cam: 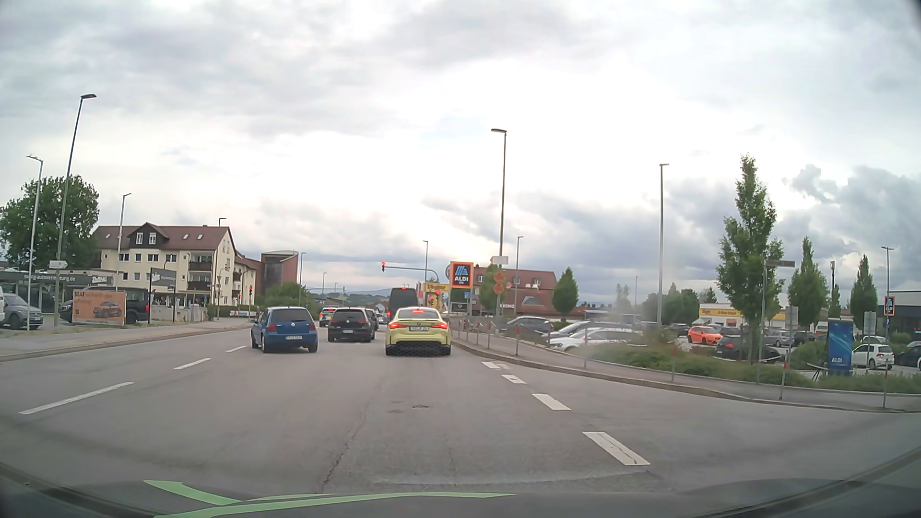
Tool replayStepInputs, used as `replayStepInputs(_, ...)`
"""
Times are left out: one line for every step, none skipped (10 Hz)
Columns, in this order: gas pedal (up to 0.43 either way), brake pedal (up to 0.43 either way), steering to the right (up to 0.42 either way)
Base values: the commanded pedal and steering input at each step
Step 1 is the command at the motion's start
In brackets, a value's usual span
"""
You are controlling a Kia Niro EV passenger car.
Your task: Follow the waypoints while adhering to traffic rules and regulations
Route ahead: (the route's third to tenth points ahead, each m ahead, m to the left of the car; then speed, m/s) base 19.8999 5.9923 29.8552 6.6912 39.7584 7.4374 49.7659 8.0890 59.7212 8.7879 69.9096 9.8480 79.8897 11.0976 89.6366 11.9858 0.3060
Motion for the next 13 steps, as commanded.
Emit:
replayStepInputs(0.000,0.171,-0.062)
replayStepInputs(0.000,0.171,-0.062)
replayStepInputs(0.000,0.171,-0.062)
replayStepInputs(0.000,0.171,-0.062)
replayStepInputs(0.000,0.177,-0.063)
replayStepInputs(0.000,0.183,-0.063)
replayStepInputs(0.000,0.183,-0.063)
replayStepInputs(0.000,0.183,-0.063)
replayStepInputs(0.000,0.189,-0.063)
replayStepInputs(0.000,0.189,-0.063)
replayStepInputs(0.000,0.189,-0.063)
replayStepInputs(0.000,0.195,-0.063)
replayStepInputs(0.000,0.195,-0.063)
